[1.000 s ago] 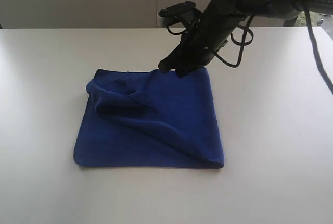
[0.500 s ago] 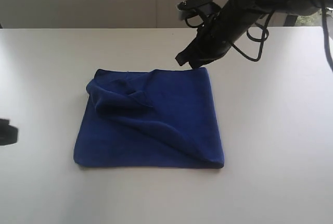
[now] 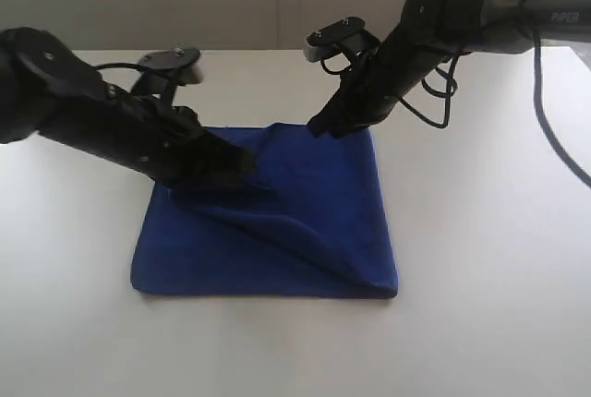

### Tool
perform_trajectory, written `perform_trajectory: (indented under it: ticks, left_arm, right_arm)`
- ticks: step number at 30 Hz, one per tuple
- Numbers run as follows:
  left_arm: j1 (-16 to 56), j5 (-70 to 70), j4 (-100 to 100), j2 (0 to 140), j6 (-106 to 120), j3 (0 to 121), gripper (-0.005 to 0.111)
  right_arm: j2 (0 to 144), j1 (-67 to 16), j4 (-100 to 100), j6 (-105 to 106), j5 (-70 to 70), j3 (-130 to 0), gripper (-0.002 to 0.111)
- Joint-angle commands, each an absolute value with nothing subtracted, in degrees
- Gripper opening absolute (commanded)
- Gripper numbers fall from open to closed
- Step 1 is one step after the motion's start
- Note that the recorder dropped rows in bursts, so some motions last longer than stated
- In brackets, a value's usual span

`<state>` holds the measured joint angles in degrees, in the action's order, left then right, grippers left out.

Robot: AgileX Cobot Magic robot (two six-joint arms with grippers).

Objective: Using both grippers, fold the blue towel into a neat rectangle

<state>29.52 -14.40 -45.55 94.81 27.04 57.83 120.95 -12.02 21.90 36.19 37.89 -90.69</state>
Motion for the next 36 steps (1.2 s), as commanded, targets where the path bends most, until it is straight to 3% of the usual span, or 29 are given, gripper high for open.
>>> perform_trajectory:
  ticks: [1, 13, 28, 36]
  left_arm:
    - [30.98, -11.92, -46.55, 102.55, 27.24, 60.92, 0.0]
    - [30.98, -8.3, -44.46, 111.35, 27.46, 66.18, 0.0]
    - [30.98, -5.59, -43.82, 119.54, 28.78, 74.36, 0.0]
    - [30.98, -17.66, -43.46, 116.84, 29.15, 78.07, 0.0]
  right_arm:
    - [122.88, -11.68, 22.02, 38.96, 32.84, -90.53, 0.0]
    - [127.08, -11.68, 13.57, 22.92, 32.12, -89.21, 0.0]
    - [113.85, -12.0, 12.8, 13.05, 28.04, -67.7, 0.0]
    - [108.55, -12.88, 12.37, 15.28, 21.05, -64.52, 0.0]
